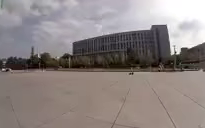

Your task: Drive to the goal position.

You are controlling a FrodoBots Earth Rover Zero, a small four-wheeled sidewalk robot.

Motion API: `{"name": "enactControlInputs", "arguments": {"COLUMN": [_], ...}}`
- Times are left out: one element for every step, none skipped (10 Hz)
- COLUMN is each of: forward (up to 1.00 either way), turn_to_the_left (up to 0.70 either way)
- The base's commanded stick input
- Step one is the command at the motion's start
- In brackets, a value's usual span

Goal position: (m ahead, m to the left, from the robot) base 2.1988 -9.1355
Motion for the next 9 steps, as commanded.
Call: {"name": "enactControlInputs", "arguments": {"forward": [0.0, 0.0, 0.0, 0.0, 0.0, 0.0, 0.0, 0.0, 0.0], "turn_to_the_left": [-0.67, -0.7, -0.7, -0.7, -0.7, -0.32, -0.01, -0.37, -0.64]}}
